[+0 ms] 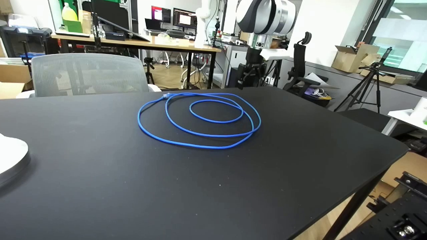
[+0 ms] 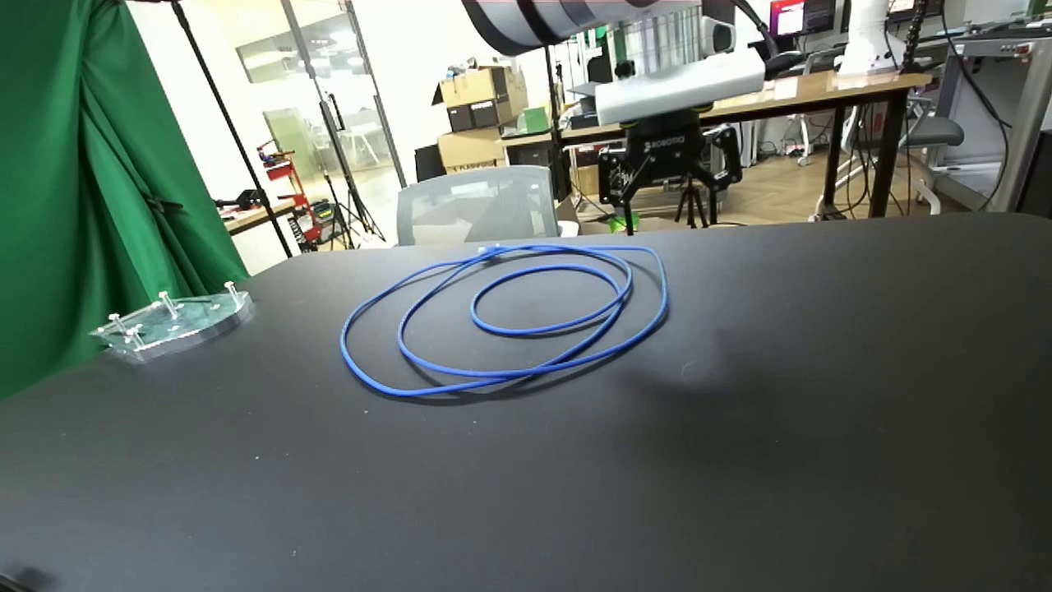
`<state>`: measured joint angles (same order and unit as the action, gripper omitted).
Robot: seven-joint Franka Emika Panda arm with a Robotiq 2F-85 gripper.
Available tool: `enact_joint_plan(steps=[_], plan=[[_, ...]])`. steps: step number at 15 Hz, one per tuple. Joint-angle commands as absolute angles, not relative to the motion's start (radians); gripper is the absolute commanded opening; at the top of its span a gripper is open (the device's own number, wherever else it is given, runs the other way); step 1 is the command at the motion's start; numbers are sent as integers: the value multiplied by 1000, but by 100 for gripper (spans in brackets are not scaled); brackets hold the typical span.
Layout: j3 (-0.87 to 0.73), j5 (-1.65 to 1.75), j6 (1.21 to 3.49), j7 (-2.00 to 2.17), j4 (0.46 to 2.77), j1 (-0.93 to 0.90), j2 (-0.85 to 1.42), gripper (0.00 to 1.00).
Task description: Move one end of the cable to the right
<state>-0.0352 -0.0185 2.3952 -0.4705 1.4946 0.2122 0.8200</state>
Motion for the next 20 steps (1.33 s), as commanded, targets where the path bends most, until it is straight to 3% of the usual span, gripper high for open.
enact_joint_plan(steps=[1,16,17,18,20], plan=[[-11,-17,2314,-433,1377,235,893,100],[-22,8,2373,-401,1328,217,983,100],[-23,10,2377,-400,1326,216,989,94],[-22,10,2378,-402,1325,215,994,73],[-19,10,2387,-403,1326,215,998,69]])
